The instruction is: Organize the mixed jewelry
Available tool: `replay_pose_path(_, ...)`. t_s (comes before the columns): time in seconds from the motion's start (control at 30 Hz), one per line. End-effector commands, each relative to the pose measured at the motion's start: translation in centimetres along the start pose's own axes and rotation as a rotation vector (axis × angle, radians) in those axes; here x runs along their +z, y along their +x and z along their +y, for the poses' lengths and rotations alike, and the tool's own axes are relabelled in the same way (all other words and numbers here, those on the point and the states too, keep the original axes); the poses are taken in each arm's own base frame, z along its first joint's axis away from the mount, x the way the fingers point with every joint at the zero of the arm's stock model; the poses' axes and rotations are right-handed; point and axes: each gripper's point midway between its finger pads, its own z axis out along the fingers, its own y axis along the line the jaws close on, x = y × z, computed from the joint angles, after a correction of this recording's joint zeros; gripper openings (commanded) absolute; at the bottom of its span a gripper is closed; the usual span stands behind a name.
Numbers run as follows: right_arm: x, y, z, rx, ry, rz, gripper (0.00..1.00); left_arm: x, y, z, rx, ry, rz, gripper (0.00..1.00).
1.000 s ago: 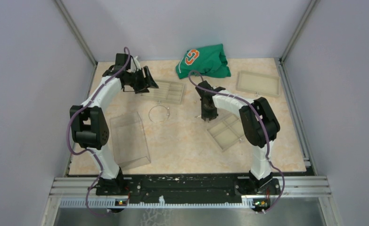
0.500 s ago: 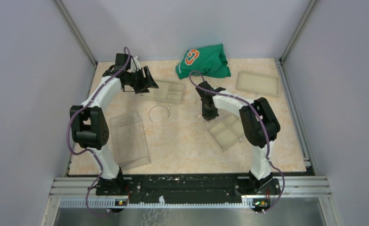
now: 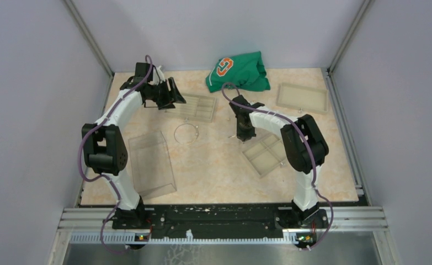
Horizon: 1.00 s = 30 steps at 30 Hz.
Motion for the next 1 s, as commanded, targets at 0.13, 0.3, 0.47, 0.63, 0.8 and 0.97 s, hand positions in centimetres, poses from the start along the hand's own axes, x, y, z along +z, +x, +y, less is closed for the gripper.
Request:
replay_pose_path(0.13, -2.6, -2.2, 1.0, 0.036, -0.068, -0.091, 0.0, -0.1, 0.0, 0.3, -0.008, -0.013, 0.006, 0.7)
replay_pose_path(0.3, -2.6, -2.3, 1.0, 0.029, -0.072, -0.096, 0.0, -0.2, -0.2, 0.4, -0.006, -0.026, 0.002, 0.7)
replay_pose_path(0.47, -2.7, -2.0, 0.8, 0.031, -0.078, -0.106, 0.0, -0.2, -0.2, 0.7, -0.006, -0.037, 0.002, 0.71)
replay_pose_path(0.63, -3.6, -2.7, 1.0, 0.032, -0.088, -0.13, 0.0, 0.0, -0.1, 0.9, -0.006, -0.044, 0.003, 0.71)
replay_pose_path(0.8, -4.9, -4.2, 1.9, 0.036, -0.12, -0.161, 0.0, -0.2, -0.9, 1.4, -0.035, -0.028, -0.017, 0.75)
replay_pose_path(0.97, -6.2, -5.9, 3.0, 0.034, -0.162, -0.194, 0.0, -1.0, -3.9, 5.2, -0.09, -0.109, -0.094, 0.76)
